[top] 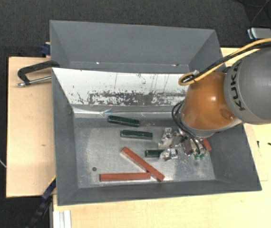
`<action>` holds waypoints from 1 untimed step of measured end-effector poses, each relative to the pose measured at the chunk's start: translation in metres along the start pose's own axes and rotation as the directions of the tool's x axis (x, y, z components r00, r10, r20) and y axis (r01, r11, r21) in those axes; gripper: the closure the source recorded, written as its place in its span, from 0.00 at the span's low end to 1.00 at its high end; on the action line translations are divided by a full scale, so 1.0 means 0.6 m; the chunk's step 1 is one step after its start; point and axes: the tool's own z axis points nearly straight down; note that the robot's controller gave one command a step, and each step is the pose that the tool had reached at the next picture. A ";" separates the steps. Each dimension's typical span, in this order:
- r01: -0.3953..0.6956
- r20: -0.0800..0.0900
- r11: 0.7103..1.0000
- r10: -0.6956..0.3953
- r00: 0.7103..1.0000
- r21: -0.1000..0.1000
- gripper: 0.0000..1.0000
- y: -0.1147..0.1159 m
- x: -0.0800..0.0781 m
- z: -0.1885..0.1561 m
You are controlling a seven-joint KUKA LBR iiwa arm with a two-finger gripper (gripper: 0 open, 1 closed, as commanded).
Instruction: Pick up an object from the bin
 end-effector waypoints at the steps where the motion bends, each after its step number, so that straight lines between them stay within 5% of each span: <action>1: 0.000 -0.005 1.000 0.000 1.000 0.000 1.00 0.000 0.003 -0.012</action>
Offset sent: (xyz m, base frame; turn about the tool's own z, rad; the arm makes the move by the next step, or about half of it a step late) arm -0.0001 -0.0002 0.0696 0.0000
